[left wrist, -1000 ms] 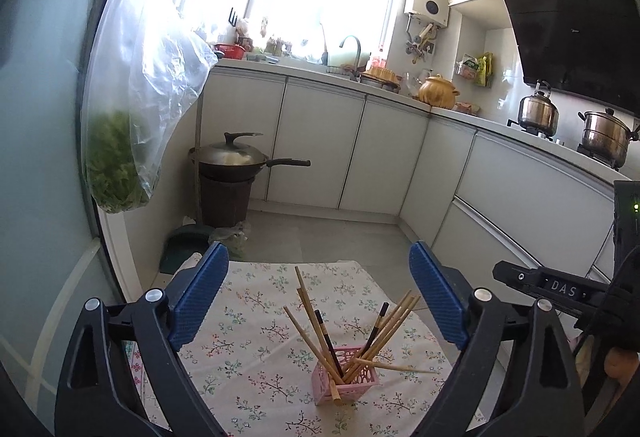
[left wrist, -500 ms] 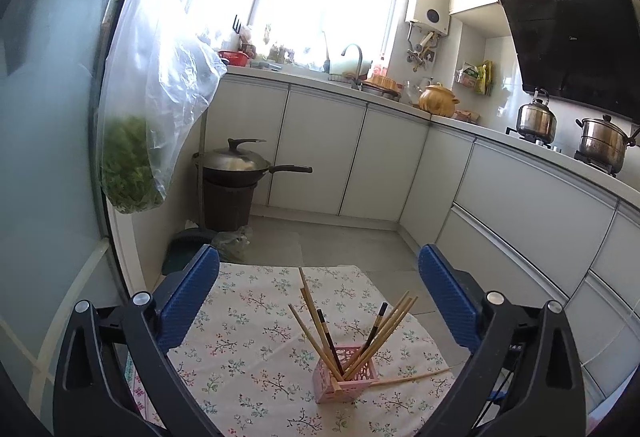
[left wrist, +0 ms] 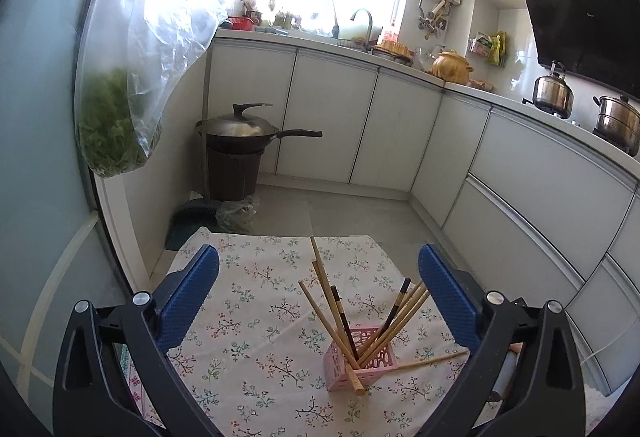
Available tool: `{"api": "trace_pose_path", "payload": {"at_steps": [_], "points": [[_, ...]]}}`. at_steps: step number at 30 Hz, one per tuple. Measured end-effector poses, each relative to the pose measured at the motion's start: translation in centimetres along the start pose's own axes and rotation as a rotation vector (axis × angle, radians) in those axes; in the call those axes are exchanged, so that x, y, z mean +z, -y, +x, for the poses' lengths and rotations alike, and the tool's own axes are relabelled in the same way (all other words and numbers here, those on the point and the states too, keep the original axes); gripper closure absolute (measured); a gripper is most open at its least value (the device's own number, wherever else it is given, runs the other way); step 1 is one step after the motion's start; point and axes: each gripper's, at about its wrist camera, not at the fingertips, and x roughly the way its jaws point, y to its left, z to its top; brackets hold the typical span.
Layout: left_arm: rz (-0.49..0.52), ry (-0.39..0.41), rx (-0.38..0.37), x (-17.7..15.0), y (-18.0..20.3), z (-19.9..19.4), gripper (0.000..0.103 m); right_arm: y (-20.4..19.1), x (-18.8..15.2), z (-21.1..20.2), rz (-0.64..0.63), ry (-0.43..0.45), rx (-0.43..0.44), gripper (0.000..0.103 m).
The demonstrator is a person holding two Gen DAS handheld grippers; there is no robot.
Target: Organize utensils
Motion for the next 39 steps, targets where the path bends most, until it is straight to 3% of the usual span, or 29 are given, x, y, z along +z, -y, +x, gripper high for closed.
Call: {"api": "trace_pose_path", "payload": {"at_steps": [2,4,7,10,16,24,31,39], "points": [[-0.002,-0.006,0.004,-0.1,-0.3,0.2,0.007,-0.8,-0.3,0.3,-0.018,0.066,-0.05,0.031],[-0.008,-0.014,0.007,-0.1,-0.5,0.4,0.007,-1.5,-0.5,0.5,-0.059,0.123,-0.138,0.067],[-0.033,-0.018,0.002,-0.1,-1.1,0.4,0.007,-1.9,-0.4,0.4,-0.089,0.165,-0.114,0.087],[-0.05,-0.019,-0.005,-0.1,-1.3,0.1,0.007,-1.3,-0.2,-1.0,-0.088,0.172,-0.012,0.096],[-0.071,0.008,-0.012,0.5,-1.8,-1.2,0.007,-1.8,-3.3,-9.0,-0.303,0.321,0.111,0.098],[-0.091,0.034,-0.034,1.1,-1.9,-2.5,0.007,-1.9,-10.0,-19.3,-0.536,0.394,0.241,0.098],[-0.115,0.047,-0.048,1.4,-2.6,-3.2,0.007,-5.2,-12.9,-27.5,-0.646,0.448,0.318,0.098],[-0.142,0.036,-0.051,1.5,-3.5,-3.1,0.007,-10.9,-15.7,-33.5,-0.762,0.496,0.357,0.098]]}}
